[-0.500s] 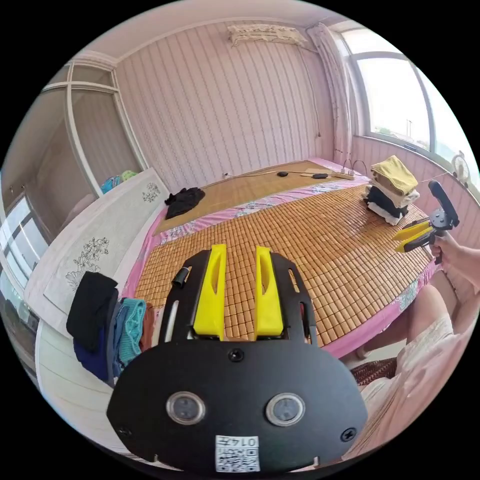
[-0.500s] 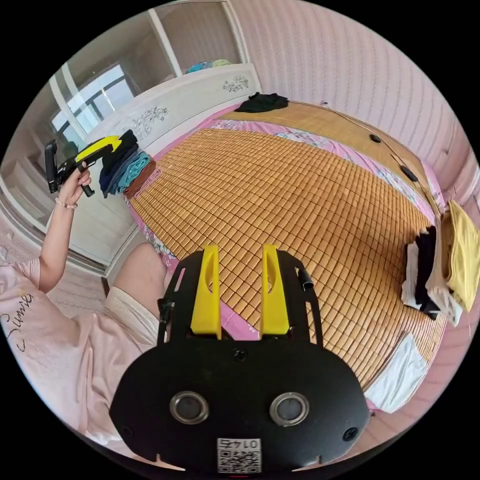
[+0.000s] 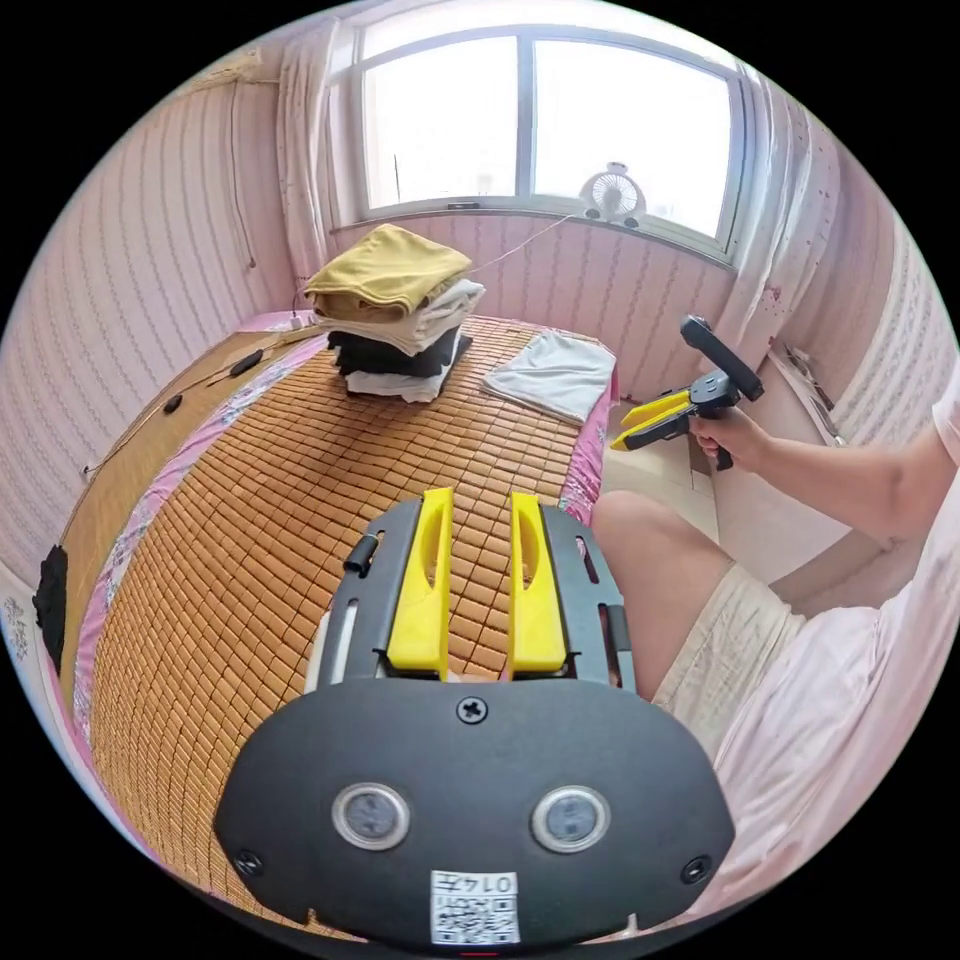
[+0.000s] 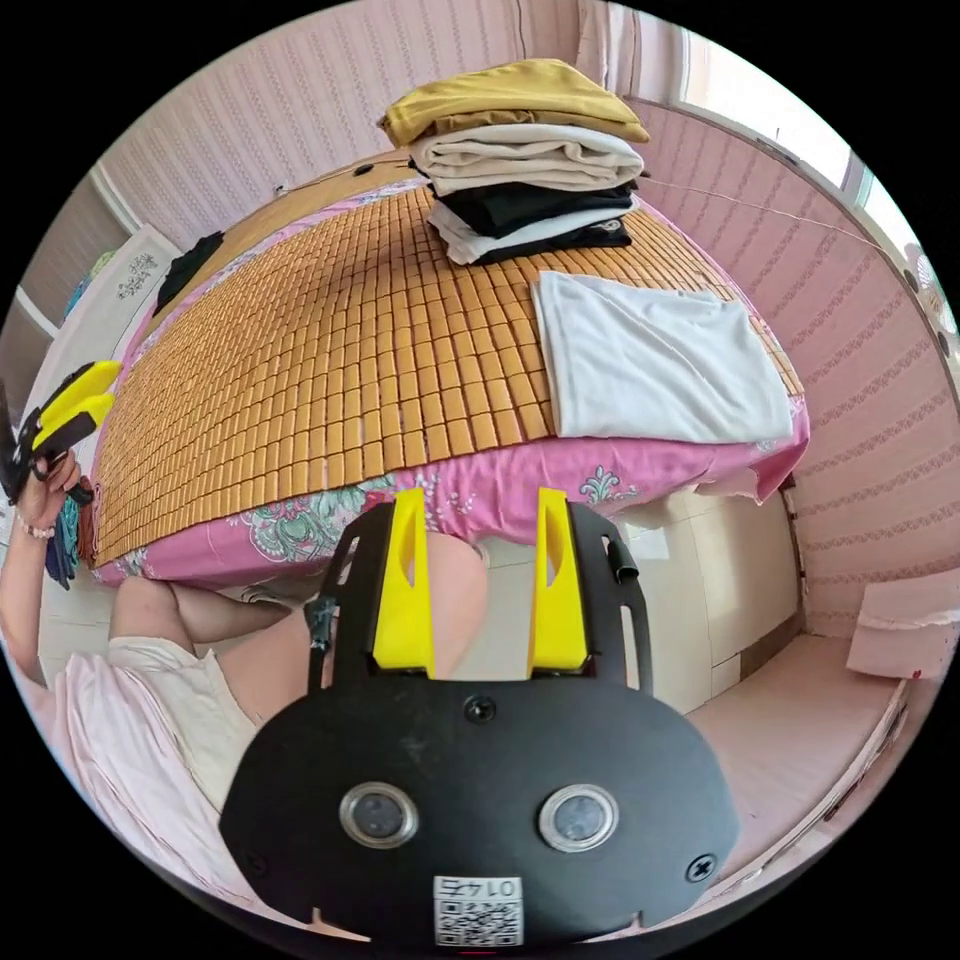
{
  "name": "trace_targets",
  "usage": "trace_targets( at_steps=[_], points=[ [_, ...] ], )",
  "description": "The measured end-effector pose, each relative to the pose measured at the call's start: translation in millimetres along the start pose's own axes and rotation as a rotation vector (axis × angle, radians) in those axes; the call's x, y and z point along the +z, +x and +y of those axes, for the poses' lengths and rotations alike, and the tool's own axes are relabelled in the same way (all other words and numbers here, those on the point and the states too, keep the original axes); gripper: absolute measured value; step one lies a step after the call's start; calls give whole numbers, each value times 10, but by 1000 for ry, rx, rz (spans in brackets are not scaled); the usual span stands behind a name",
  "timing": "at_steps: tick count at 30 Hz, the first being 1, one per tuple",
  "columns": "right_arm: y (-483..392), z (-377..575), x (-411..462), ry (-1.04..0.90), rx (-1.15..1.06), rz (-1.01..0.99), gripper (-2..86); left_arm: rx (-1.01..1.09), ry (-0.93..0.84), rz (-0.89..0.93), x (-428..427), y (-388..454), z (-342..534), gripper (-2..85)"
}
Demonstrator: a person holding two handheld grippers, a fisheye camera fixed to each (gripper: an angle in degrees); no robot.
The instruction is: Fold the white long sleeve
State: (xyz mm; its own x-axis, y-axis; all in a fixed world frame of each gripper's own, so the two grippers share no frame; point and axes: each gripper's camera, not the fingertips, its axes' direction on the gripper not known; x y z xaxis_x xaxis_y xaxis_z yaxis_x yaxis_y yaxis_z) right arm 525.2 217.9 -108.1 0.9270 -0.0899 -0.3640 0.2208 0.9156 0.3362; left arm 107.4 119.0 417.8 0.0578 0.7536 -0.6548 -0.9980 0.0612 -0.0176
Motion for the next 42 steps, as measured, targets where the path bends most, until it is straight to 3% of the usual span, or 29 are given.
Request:
trace_targets(
  at_steps=[6, 15, 19, 29, 32, 36, 42],
  points=[
    [538, -563, 96, 74, 13, -69, 136, 43, -81, 84, 782, -283, -1020, 84],
    [953, -1926, 641, 76, -4, -17, 116, 116, -172, 147, 1877, -588, -2221, 81],
    [1337, -2066, 933, -41, 103, -24, 35, 149, -225, 166, 2346, -619, -2610, 81],
    [2271, -672, 212, 225, 177, -187, 7, 108, -231, 91, 2974, -626, -3123, 81],
    [2512, -86, -3, 277, 260, -203, 6, 94, -311, 124, 3122, -598, -3092, 35],
    [2773, 598, -227, 326, 362, -231, 6, 82, -300, 149, 2807, -562, -2896, -2],
    [2860, 1094, -397, 368, 402, -360, 6, 40, -132, 155, 1363, -717, -2058, -7]
  ],
)
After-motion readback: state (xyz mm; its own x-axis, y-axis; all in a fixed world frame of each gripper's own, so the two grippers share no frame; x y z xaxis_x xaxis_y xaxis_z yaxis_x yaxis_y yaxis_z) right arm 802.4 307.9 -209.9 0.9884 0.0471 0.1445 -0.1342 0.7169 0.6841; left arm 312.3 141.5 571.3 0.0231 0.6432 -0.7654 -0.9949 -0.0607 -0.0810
